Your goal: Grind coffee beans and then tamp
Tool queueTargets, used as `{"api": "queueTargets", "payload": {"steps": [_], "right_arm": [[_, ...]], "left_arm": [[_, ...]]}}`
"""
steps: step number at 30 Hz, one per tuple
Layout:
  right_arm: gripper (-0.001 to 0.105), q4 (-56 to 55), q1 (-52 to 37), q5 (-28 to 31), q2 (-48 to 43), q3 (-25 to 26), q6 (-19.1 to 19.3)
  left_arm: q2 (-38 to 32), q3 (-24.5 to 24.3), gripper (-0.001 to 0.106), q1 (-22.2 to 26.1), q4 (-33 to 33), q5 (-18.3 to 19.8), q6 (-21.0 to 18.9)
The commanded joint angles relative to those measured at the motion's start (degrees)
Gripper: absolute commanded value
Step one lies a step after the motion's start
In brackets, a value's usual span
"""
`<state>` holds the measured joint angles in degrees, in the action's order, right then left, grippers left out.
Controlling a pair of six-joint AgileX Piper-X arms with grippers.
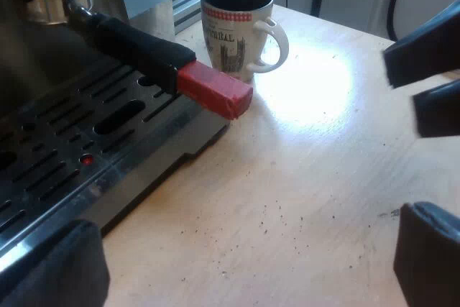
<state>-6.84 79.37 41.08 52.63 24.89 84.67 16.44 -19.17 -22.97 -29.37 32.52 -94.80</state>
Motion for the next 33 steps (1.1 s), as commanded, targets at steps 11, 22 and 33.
{"api": "queueTargets", "payload": {"steps": [11, 22, 33], "right_arm": [[0.025, 22.6, 0.1, 16.0, 20.9, 0.3, -3.8], [0.001, 32.4, -6.3, 15.2, 25.9, 0.3, -3.8], [0.004, 32.8, -11.9, 10.1, 26.0, 0.4, -3.4]], "left_arm": [[0.0, 0.0, 0.082, -0.2, 1.0, 0.8, 0.0], [0.0, 0.0, 0.082, -0.2, 1.0, 0.8, 0.0], [0.0, 0.0, 0.082, -0.2, 1.0, 0.8, 0.0]]}}
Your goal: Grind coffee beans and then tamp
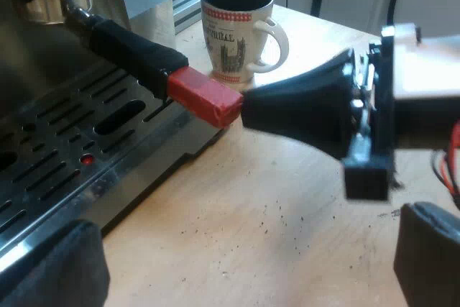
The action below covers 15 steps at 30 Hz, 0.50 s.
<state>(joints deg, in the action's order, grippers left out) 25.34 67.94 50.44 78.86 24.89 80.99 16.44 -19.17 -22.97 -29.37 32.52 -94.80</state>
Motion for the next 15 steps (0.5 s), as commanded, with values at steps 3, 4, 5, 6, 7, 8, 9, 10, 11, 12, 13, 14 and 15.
{"api": "queueTargets", "payload": {"steps": [3, 4, 5, 6, 7, 8, 9, 10, 11, 12, 13, 14, 15], "right_arm": [[0.004, 1.0, -0.5, 3.2, -0.2, 0.5, 0.3], [0.004, 1.0, -0.5, 3.8, -0.2, 0.5, 0.3], [0.004, 1.0, -0.5, 4.1, -0.2, 0.5, 0.3], [0.004, 1.1, -0.5, 7.0, -0.2, 0.5, 0.3], [0.004, 1.0, -0.5, 7.6, -0.2, 0.5, 0.3], [0.004, 1.0, -0.5, 7.8, -0.2, 0.5, 0.3], [0.004, 1.0, -0.5, 7.4, -0.2, 0.5, 0.3], [0.004, 0.9, -0.2, 7.1, -0.2, 0.5, 0.3], [0.004, 0.5, 0.4, 6.3, -0.2, 0.5, 0.3], [0.004, 0.5, 1.3, 5.9, -0.2, 0.5, 0.3], [0.004, 0.6, 1.9, 5.9, -0.2, 0.5, 0.3], [0.004, 0.6, 3.0, 5.9, -0.2, 0.5, 0.3], [0.007, 0.6, 4.9, 5.9, -0.2, 0.5, 0.3]], "left_arm": [[0.0, 0.0, 0.082, -0.2, 1.0, 0.8, 0.0], [0.0, 0.0, 0.082, -0.2, 1.0, 0.8, 0.0], [0.0, 0.0, 0.082, -0.2, 1.0, 0.8, 0.0], [0.0, 0.0, 0.082, -0.2, 1.0, 0.8, 0.0], [0.0, 0.0, 0.082, -0.2, 1.0, 0.8, 0.0], [0.0, 0.0, 0.082, -0.2, 1.0, 0.8, 0.0], [0.0, 0.0, 0.082, -0.2, 1.0, 0.8, 0.0], [0.0, 0.0, 0.082, -0.2, 1.0, 0.8, 0.0], [0.0, 0.0, 0.082, -0.2, 1.0, 0.8, 0.0], [0.0, 0.0, 0.082, -0.2, 1.0, 0.8, 0.0], [0.0, 0.0, 0.082, -0.2, 1.0, 0.8, 0.0], [0.0, 0.0, 0.082, -0.2, 1.0, 0.8, 0.0], [0.0, 0.0, 0.082, -0.2, 1.0, 0.8, 0.0]]}}
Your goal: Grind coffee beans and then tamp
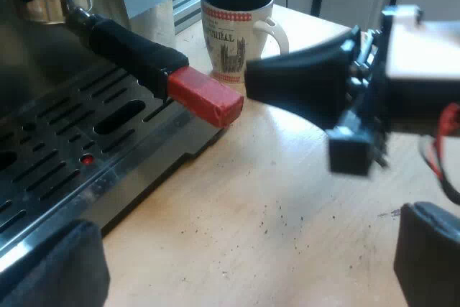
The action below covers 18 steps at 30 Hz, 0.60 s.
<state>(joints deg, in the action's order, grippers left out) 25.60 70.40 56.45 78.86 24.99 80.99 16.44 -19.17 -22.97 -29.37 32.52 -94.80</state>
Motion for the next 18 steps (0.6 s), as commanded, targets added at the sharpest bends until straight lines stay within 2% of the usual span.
{"api": "queueTargets", "payload": {"steps": [1, 5, 13, 16, 18], "right_arm": [[0.010, 0.2, 3.0, -0.1, -0.2, 0.4, 0.3], [0.034, -0.8, 7.2, 0.4, -0.2, 0.4, 0.3], [0.035, -0.5, 4.0, -0.5, -0.1, 1.2, 0.2], [0.035, -1.0, 1.0, -5.9, 1.5, 3.2, 0.3], [0.035, -1.0, 0.5, -6.5, 2.2, 3.8, 0.6]], "left_arm": [[0.0, 0.0, 0.082, -0.2, 1.0, 0.8, 0.0], [0.0, 0.0, 0.082, -0.2, 1.0, 0.8, 0.0], [0.0, 0.0, 0.082, -0.2, 1.0, 0.8, 0.0], [0.0, 0.0, 0.082, -0.2, 1.0, 0.8, 0.0], [0.0, 0.0, 0.082, -0.2, 1.0, 0.8, 0.0]]}}
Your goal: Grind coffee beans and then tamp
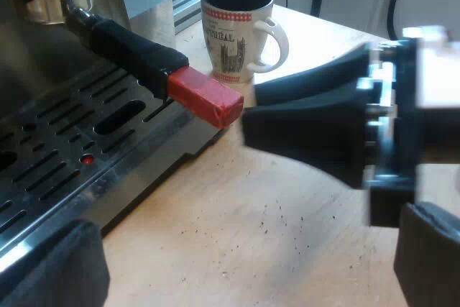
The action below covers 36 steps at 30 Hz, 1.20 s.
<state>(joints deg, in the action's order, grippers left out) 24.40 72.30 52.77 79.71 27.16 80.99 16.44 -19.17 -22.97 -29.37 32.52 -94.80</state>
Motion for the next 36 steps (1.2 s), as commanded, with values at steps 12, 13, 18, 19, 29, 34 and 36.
{"api": "queueTargets", "payload": {"steps": [12, 13, 18, 19, 29, 34, 36], "right_arm": [[0.035, -2.4, -1.5, 4.0, 2.5, 2.3, 1.1], [0.035, -2.4, -1.5, 4.0, 2.4, 2.3, 1.1], [0.028, -2.6, -1.5, 4.0, 1.9, 2.3, 1.5], [0.020, -2.6, -1.5, 4.1, 1.8, 2.3, 1.6], [0.001, -3.7, -1.4, 5.8, 0.3, 2.3, 4.4], [0.001, -3.6, -2.6, 5.3, 0.3, 2.3, 4.9], [0.001, -3.6, -3.4, 5.3, 0.3, 2.3, 4.9]], "left_arm": [[0.0, 0.0, 0.082, -0.2, 1.0, 0.8, 0.0], [0.0, 0.0, 0.082, -0.2, 1.0, 0.8, 0.0], [0.0, 0.0, 0.082, -0.2, 1.0, 0.8, 0.0], [0.0, 0.0, 0.082, -0.2, 1.0, 0.8, 0.0], [0.0, 0.0, 0.082, -0.2, 1.0, 0.8, 0.0], [0.0, 0.0, 0.082, -0.2, 1.0, 0.8, 0.0], [0.0, 0.0, 0.082, -0.2, 1.0, 0.8, 0.0]]}}
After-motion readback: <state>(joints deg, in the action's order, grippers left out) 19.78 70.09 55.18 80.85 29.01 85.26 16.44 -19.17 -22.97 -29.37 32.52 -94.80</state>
